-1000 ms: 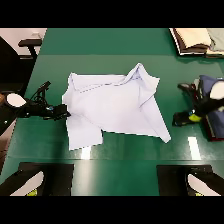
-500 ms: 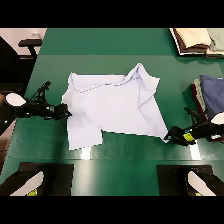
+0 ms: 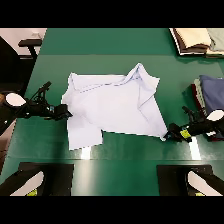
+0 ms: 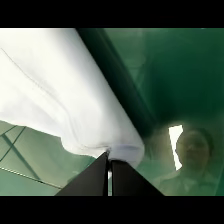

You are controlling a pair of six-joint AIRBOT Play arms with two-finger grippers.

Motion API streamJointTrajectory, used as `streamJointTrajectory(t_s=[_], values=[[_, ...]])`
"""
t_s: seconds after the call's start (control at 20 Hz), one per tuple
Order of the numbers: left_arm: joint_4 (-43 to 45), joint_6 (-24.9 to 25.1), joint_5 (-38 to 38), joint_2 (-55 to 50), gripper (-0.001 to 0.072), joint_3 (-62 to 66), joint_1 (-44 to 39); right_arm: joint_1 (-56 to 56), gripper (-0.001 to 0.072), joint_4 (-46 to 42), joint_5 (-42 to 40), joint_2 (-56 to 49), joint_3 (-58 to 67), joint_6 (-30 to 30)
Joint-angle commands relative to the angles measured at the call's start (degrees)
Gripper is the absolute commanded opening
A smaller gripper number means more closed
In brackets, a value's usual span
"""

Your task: Fold the shirts.

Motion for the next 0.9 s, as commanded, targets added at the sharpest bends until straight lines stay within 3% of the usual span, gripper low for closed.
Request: streamJointTrajectory(t_s=[0.0, 0.15, 0.3, 0.65, 0.85], values=[[-0.07, 0.00, -0.55, 0.17, 0.0021, 0.07, 0.00, 0.04, 0.0018, -0.11, 0.52, 3.13, 0.11, -1.51], [0.02, -0.04, -0.50, 3.50, 0.0020, 1.57, 0.00, 0.04, 0.0017, -0.07, 1.42, 10.05, 2.29, -1.51], [0.09, -0.74, -2.29, 10.03, 0.0020, 9.57, 0.00, 0.04, 0.0017, -0.04, 1.84, 16.83, 12.70, -1.51], [1.49, -2.27, -4.22, 18.62, 0.0020, 50.21, 0.00, -0.42, 0.0017, -0.31, -3.58, 21.18, 51.28, -1.55], [6.14, -6.21, -2.60, 18.60, 0.0020, 72.30, 0.00, -0.42, 0.0017, -4.33, -1.60, 18.95, 70.10, -1.44]])
